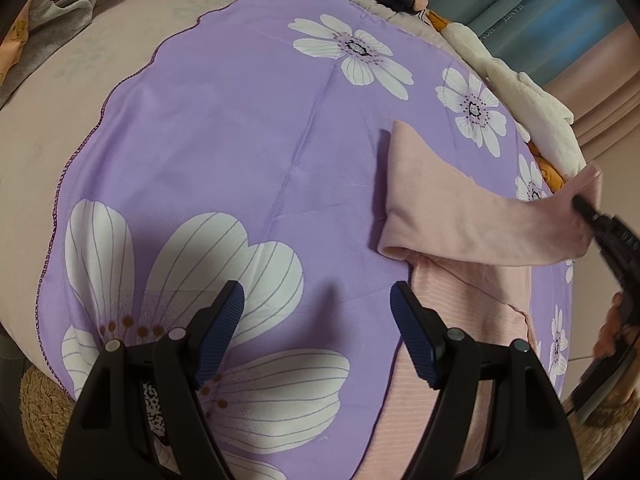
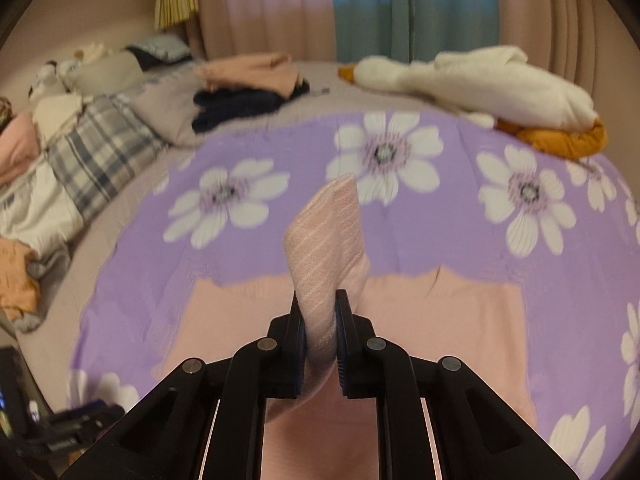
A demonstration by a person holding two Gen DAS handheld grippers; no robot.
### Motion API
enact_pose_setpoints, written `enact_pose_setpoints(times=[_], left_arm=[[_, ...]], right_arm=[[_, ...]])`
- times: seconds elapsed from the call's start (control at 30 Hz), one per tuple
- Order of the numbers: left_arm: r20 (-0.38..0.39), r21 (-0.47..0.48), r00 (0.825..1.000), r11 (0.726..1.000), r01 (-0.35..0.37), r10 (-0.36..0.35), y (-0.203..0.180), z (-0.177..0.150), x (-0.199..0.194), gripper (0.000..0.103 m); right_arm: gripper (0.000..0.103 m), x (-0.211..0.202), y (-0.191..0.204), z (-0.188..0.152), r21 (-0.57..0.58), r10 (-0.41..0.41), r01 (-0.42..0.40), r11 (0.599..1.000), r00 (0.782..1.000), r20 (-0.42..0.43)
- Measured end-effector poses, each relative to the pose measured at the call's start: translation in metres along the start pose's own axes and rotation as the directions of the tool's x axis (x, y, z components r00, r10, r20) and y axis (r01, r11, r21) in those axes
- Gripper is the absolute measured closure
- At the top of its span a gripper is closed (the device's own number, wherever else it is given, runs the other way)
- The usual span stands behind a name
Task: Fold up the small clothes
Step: 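Lift the gripped side with the right tool and fold it inward over the body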
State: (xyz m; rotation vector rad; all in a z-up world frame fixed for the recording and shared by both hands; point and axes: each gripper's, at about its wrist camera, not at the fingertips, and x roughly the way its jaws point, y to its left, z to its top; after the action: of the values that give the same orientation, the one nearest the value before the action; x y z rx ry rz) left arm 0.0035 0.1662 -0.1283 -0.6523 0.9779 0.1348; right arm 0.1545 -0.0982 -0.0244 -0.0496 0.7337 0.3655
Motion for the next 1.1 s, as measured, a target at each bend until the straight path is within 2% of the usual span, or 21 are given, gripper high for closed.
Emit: enact_pose_setpoints(times=[0.23,0.4,0.77,1.1], left_arm=[[-0.002,0.015,1.000,1.000,0.000,0.000,-0.006,-0.002,0.000,0.028],[-0.004,0.022,1.000,1.000,0.003,-0.003,-0.012,-0.001,0.002,0.028],[-0.016,0.047,1.000,0.999,0.000,0.001,-0.022,0.001,0.009,0.028],[-0.031,0.066,0.999,0.998,-0.006,0.008,-0.030,0.003,0.018,0.028]], right_arm=[[0.089,-0.022,-0.016,0.025,0.019,-0.015,0.014,1.000,0.997,0.079],[0.089,-0.027,-0.023,0.029,0.019,-0.026,0.024,1.000,0.995,0.097],[0.089,-0.028,-0.041,0.030,0.045,-0.079,0.075,0.996,0.993,0.091],[0.089,-0.018,-0.061,0.025,0.093,-0.082,0.077,0.993,0.995,0.055]])
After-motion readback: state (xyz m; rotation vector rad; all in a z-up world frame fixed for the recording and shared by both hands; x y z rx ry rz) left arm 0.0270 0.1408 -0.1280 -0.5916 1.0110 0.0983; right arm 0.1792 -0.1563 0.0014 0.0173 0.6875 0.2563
